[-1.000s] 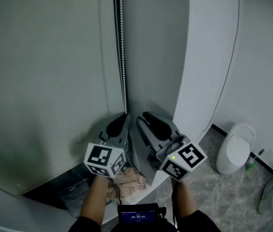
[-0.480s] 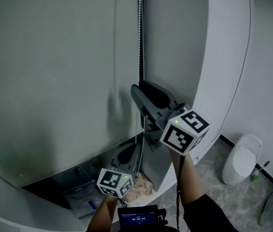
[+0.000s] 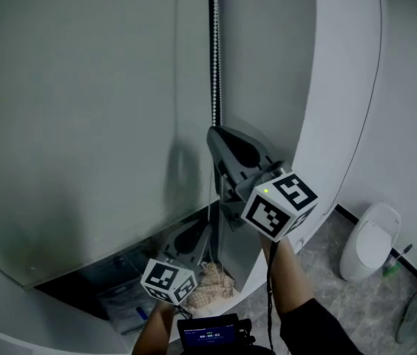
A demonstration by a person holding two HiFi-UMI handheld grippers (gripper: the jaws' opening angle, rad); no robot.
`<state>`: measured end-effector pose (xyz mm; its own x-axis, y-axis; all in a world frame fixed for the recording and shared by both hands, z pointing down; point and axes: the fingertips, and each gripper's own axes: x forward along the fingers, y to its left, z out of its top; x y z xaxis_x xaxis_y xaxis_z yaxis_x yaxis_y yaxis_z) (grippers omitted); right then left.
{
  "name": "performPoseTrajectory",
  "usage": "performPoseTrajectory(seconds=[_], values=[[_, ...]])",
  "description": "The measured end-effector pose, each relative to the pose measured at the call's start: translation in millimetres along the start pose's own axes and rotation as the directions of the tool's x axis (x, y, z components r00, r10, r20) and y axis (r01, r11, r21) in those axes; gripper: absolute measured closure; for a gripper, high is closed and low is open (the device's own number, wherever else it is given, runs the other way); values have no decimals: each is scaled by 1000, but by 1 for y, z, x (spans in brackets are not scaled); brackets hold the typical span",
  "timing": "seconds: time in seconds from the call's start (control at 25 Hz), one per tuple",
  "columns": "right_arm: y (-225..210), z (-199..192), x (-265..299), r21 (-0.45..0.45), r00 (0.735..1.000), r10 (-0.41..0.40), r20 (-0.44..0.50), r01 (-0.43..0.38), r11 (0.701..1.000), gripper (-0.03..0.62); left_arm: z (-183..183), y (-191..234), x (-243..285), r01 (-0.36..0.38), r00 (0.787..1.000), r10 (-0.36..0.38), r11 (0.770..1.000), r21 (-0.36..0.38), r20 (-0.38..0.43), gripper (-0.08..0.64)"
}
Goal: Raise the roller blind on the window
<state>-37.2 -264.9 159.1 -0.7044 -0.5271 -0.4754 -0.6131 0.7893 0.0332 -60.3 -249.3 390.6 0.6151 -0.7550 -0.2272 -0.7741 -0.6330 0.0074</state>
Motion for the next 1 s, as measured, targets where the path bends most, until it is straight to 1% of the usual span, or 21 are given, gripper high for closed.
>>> performPoseTrajectory(seconds=[0.08, 0.16, 0.2, 0.28, 0.32, 0.4, 0.52, 0.6, 0.68, 0.84, 1.0], values=[[-3, -7, -10, -41, 1000, -28, -8, 27, 999, 578, 8, 6, -8, 8, 999, -5, 998, -58, 42, 546], [-6, -14, -15, -84, 998, -57, -38, 53, 995, 578, 40, 12, -10, 6, 996, 2, 996, -90, 87, 546], [-9, -17, -17, -98, 996, -70, -58, 64, 993, 578, 62, 12, -8, 9, 995, 0, 996, -91, 102, 546], [-12, -32, -22, -111, 990, -90, -104, 79, 991, 578, 103, 8, 1, 27, 993, -20, 998, -62, 119, 546], [-12, -44, -27, -115, 987, -98, -130, 83, 990, 578, 118, 5, 8, 40, 992, -34, 998, -43, 122, 546], [-11, -79, -40, -115, 977, -107, -185, 87, 990, 578, 135, 0, 23, 65, 991, -63, 998, -16, 121, 546], [-5, -135, -60, -92, 957, -108, -268, 86, 992, 578, 147, -6, 46, 69, 992, -72, 997, 40, 101, 545], [3, -166, -73, -52, 944, -103, -312, 91, 994, 578, 151, -4, 57, 48, 995, -54, 995, 85, 79, 528], [10, -188, -85, -30, 935, -103, -340, 98, 995, 578, 151, 0, 62, 26, 998, -32, 995, 93, 62, 525], [15, -205, -98, -19, 933, -107, -344, 107, 994, 578, 148, 8, 62, 4, 998, -9, 997, 71, 68, 525], [17, -203, -95, -20, 934, -95, -343, 94, 995, 578, 147, 5, 67, 19, 998, -23, 997, 81, 58, 527]])
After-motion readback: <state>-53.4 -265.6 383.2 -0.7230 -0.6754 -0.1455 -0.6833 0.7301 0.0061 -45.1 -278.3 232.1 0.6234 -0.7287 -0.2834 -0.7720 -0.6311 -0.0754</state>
